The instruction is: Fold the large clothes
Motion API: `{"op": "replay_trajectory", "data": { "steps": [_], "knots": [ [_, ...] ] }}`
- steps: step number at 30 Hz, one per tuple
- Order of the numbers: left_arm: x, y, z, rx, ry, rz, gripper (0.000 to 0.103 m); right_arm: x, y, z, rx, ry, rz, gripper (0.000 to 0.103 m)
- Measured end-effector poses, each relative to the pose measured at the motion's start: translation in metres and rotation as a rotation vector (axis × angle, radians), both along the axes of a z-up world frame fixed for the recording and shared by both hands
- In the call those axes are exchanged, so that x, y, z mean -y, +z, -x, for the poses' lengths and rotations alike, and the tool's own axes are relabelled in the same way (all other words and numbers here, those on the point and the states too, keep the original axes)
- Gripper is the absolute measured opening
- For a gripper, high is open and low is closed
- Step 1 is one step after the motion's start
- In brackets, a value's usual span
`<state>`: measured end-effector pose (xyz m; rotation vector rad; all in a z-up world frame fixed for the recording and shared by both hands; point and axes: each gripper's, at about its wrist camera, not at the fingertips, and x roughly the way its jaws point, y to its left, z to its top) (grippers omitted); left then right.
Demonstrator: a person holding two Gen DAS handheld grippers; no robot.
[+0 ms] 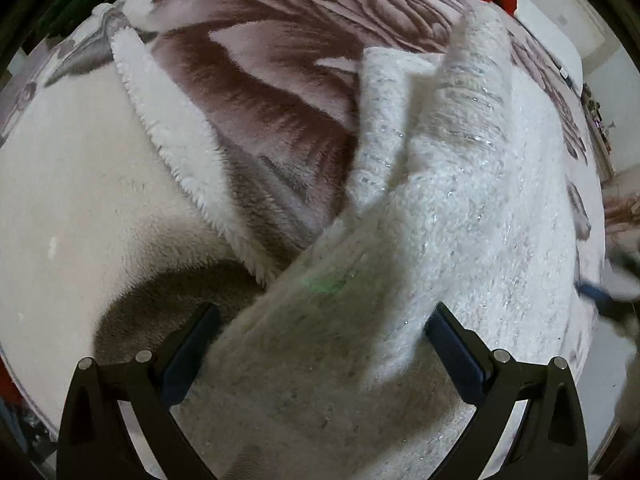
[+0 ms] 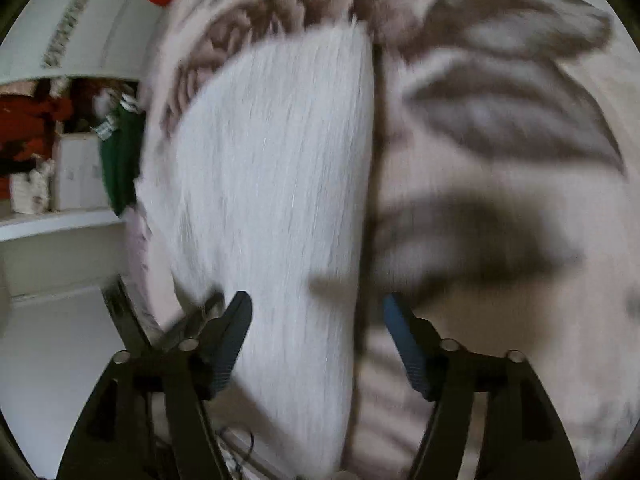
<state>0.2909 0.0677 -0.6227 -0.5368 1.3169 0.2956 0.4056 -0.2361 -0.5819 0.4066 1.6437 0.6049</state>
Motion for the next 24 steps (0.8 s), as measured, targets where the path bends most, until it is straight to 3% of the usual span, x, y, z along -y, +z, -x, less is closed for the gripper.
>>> {"op": "replay_trajectory", "data": {
  "steps": [4, 6, 9, 11, 13, 15, 16, 18, 19, 21, 24],
  "knots": [
    [0.000, 0.004, 0.003, -0.004, -0.005, -0.012, 0.103, 0.000, -0.050, -0.066, -0.025, -0.030, -0.097, 0.082],
    [-0.002, 0.004, 0.002, -0.007, -0.003, -0.006, 0.103, -0.015, -0.080, -0.090, -0.082, -0.020, -0.168, 0.082],
    [-0.001, 0.008, 0.007, -0.009, -0.006, -0.009, 0.103, -0.067, -0.109, -0.105, -0.161, 0.008, -0.272, 0.080],
    [0.010, 0.007, 0.008, -0.007, 0.003, -0.010, 0.103, -0.086, -0.104, -0.107, -0.136, 0.014, -0.303, 0.039],
    [0.008, 0.006, 0.010, 0.000, 0.009, 0.007, 0.103, -0.101, -0.089, -0.103, -0.084, -0.013, -0.241, 0.036],
    [0.008, 0.008, 0.010, -0.011, 0.011, 0.020, 0.103, -0.101, -0.081, -0.101, -0.019, -0.019, -0.161, 0.036],
    [0.008, 0.012, 0.011, -0.016, 0.014, 0.017, 0.103, -0.096, -0.088, -0.102, -0.040, -0.034, -0.121, 0.039],
    [0.008, 0.027, 0.014, -0.012, 0.011, -0.003, 0.103, -0.086, -0.103, -0.108, -0.144, -0.074, -0.149, 0.045],
    [0.007, 0.043, 0.020, -0.001, 0.009, -0.031, 0.103, -0.082, -0.100, -0.110, -0.166, -0.092, -0.146, 0.054],
    [0.001, 0.059, 0.030, 0.019, 0.020, -0.049, 0.103, -0.068, -0.076, -0.104, -0.129, -0.122, -0.105, 0.062],
    [-0.019, 0.074, 0.029, 0.072, 0.093, 0.025, 0.103, -0.038, -0.029, -0.079, -0.045, -0.108, -0.076, 0.064]
  ]
}}
